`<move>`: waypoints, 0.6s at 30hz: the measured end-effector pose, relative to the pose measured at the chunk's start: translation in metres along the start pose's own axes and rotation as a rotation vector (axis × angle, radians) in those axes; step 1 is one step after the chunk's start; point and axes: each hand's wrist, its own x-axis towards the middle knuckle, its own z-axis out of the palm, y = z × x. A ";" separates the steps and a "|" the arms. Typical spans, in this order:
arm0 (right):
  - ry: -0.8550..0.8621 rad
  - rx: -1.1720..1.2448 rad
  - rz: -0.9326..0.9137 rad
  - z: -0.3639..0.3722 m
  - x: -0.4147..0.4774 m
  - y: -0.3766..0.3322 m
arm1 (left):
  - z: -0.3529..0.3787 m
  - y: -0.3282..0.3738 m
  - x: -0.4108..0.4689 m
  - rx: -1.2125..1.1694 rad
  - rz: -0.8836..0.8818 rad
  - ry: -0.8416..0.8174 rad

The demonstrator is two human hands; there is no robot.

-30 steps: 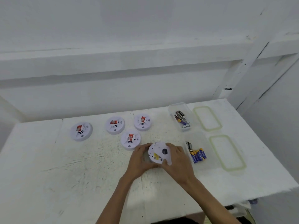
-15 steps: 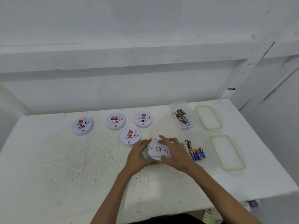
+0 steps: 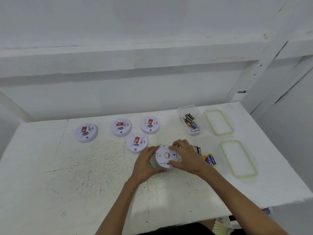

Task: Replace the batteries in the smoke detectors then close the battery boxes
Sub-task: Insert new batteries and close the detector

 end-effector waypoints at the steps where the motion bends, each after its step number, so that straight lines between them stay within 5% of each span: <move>1: -0.007 -0.025 -0.006 -0.002 0.002 0.000 | -0.001 0.001 0.000 -0.001 0.005 -0.001; 18: -0.055 -0.138 -0.052 -0.010 0.016 0.001 | 0.001 0.002 -0.001 0.005 -0.054 0.008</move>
